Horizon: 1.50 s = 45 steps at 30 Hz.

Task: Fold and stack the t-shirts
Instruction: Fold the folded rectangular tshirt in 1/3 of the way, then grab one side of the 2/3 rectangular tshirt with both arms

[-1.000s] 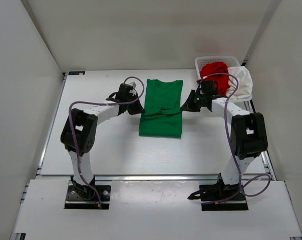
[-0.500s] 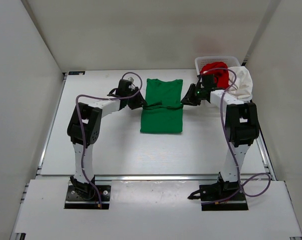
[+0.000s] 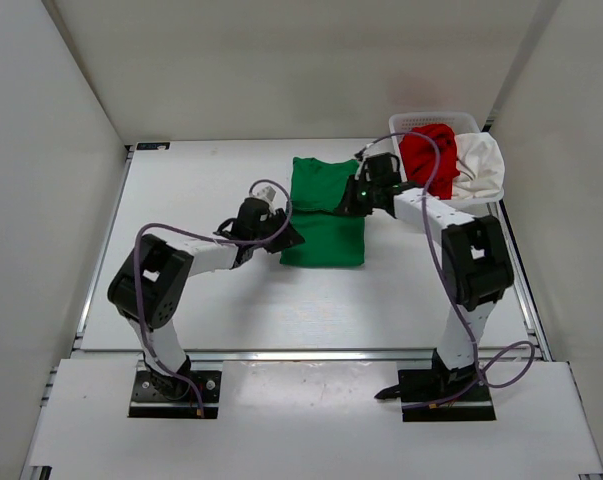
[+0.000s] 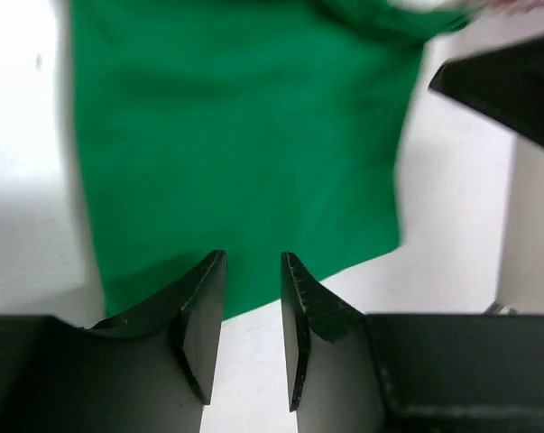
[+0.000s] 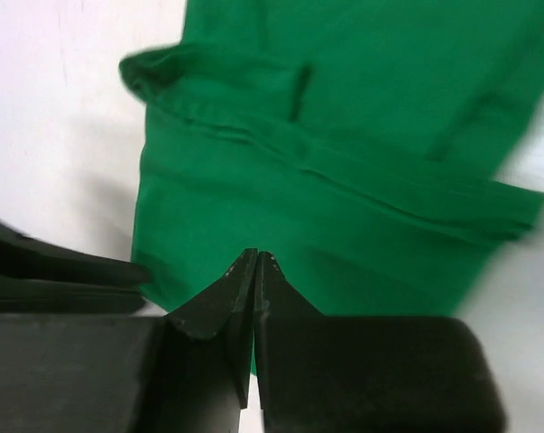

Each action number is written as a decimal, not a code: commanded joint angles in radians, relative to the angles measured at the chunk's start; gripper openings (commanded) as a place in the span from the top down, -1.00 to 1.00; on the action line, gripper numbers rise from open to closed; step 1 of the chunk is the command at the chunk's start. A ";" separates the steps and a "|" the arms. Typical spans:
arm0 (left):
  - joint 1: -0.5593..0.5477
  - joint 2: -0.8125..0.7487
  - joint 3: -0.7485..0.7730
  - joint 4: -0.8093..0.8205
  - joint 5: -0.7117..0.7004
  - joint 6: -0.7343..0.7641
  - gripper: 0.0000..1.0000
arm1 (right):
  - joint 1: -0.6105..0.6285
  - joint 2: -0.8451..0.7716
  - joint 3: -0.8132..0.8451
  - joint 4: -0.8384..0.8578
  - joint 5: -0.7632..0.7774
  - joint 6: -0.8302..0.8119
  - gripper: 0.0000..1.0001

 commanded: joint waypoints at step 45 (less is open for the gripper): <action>0.214 0.412 0.491 -0.096 0.088 -0.017 0.19 | -0.145 -0.040 -0.347 0.261 -0.171 0.102 0.99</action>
